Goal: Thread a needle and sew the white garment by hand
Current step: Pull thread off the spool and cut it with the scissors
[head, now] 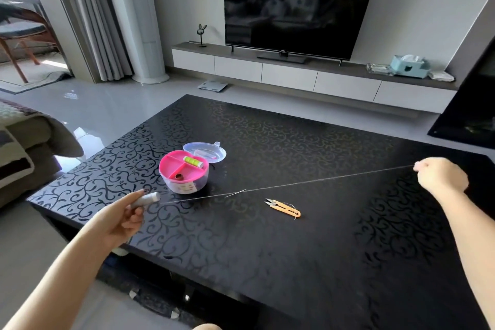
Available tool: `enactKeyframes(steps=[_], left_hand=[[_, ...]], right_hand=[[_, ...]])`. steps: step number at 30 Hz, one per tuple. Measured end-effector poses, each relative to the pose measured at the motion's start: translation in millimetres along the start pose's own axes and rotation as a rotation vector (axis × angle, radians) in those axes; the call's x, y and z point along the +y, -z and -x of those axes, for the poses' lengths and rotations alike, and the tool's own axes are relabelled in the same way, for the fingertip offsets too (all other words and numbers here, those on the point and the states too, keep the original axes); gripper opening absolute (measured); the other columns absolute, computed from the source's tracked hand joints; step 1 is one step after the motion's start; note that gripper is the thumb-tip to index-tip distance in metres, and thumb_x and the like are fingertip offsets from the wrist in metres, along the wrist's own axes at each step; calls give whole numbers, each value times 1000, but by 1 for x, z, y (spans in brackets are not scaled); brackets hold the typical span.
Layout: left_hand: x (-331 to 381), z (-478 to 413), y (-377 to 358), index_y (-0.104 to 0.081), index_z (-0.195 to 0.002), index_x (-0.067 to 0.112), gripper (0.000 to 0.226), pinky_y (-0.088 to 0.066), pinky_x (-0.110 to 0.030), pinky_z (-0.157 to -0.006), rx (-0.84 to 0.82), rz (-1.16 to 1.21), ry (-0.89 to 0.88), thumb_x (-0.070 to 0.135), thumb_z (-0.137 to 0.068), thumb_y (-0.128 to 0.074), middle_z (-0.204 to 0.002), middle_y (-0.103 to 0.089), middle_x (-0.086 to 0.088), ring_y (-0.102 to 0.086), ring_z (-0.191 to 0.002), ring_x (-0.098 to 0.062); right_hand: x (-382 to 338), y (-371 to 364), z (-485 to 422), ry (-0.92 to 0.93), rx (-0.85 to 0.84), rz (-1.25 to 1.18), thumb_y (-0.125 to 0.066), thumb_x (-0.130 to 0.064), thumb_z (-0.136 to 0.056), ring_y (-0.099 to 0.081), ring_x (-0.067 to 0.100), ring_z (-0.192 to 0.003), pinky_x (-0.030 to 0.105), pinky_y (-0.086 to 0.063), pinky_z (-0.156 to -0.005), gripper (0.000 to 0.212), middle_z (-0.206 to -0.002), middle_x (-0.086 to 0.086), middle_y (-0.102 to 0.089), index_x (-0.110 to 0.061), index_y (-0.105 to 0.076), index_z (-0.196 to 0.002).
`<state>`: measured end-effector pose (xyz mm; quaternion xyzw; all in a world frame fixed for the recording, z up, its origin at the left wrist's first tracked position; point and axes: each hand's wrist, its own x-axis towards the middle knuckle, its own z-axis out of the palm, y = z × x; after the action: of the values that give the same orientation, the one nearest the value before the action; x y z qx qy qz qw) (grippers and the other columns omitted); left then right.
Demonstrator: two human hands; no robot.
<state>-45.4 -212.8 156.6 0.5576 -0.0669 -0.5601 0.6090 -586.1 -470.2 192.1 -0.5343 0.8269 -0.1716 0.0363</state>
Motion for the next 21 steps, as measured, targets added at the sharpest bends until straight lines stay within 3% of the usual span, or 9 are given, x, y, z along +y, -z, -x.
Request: enactKeyframes(steps=[3, 5, 8, 10, 11, 14, 17, 19, 21], left_hand=[[-6, -1, -13, -62, -67, 3, 36, -22, -10, -26, -25, -85, 2, 20, -96, -49, -41, -43, -1, -35, -28, -4], [-11, 1, -31, -69, -59, 2, 42, -22, -10, -27, -66, -165, 3, 20, -93, -52, -44, -44, -3, -36, -30, -5], [-20, 13, -62, -71, -69, 0, 34, -26, -11, -29, -154, -290, -27, 19, -93, -56, -50, -47, -5, -41, -35, -8], [-26, 23, -83, -69, -82, -2, 27, -30, -13, -31, -234, -381, -43, 19, -92, -57, -53, -48, -6, -45, -38, -9], [-29, 28, -92, -67, -88, -2, 25, -31, -13, -33, -281, -417, -43, 20, -92, -57, -55, -49, -6, -46, -39, -9], [-39, 39, -111, -66, -91, -3, 25, -39, -14, -38, -391, -477, -38, 19, -92, -55, -59, -50, -7, -51, -44, -9], [-46, 45, -119, -70, -81, 3, 27, -41, -15, -42, -452, -497, -40, 21, -92, -54, -61, -55, -8, -52, -47, -11], [-47, 46, -118, -72, -75, 7, 29, -40, -14, -41, -489, -462, -40, 25, -89, -54, -62, -57, -7, -52, -49, -11], [-48, 45, -112, -72, -74, 7, 29, -37, -13, -38, -495, -403, -17, 27, -85, -55, -60, -54, -6, -49, -47, -9]], right_hand=[[1, -30, 16, 49, -300, 204, -34, -39, -100, -39, 34, -131, 45, -24, -108, 42, -142, 9, -48, -33, -43, -141], [-11, -50, 27, 80, -352, 289, -29, -40, -100, -30, 32, -137, 52, -6, -113, 46, -146, 8, -42, -34, -30, -146], [-40, -60, 56, 177, -33, 242, -41, -23, -97, -48, 35, -121, 53, -10, -114, 34, -124, 14, -59, -14, -54, -127], [-65, -58, 94, 400, 143, -55, -46, -6, -93, -54, 36, -114, 50, -18, -114, 29, -116, 17, -64, -3, -61, -117], [-80, -54, 122, 503, 98, -273, -44, 0, -92, -50, 35, -122, 46, -19, -116, 33, -122, 16, -62, -1, -60, -121], [-116, -42, 203, 725, -284, -718, -35, 3, -75, -39, 18, -135, 31, -22, -116, 61, -136, 5, -54, -6, -53, -132], [-130, -37, 254, 736, -878, -965, -38, 6, -61, -45, 8, -128, 16, -37, -103, 82, -137, 0, -50, -9, -39, -142], [-131, -38, 272, 661, -1133, -1061, -46, 11, -75, -57, 14, -109, 18, -48, -84, 71, -125, 6, -58, -11, -38, -142], [-126, -38, 283, 718, -1107, -1033, -52, -2, -90, -58, 13, -78, 20, -46, -66, 39, -93, 8, -66, -15, -57, -127]])
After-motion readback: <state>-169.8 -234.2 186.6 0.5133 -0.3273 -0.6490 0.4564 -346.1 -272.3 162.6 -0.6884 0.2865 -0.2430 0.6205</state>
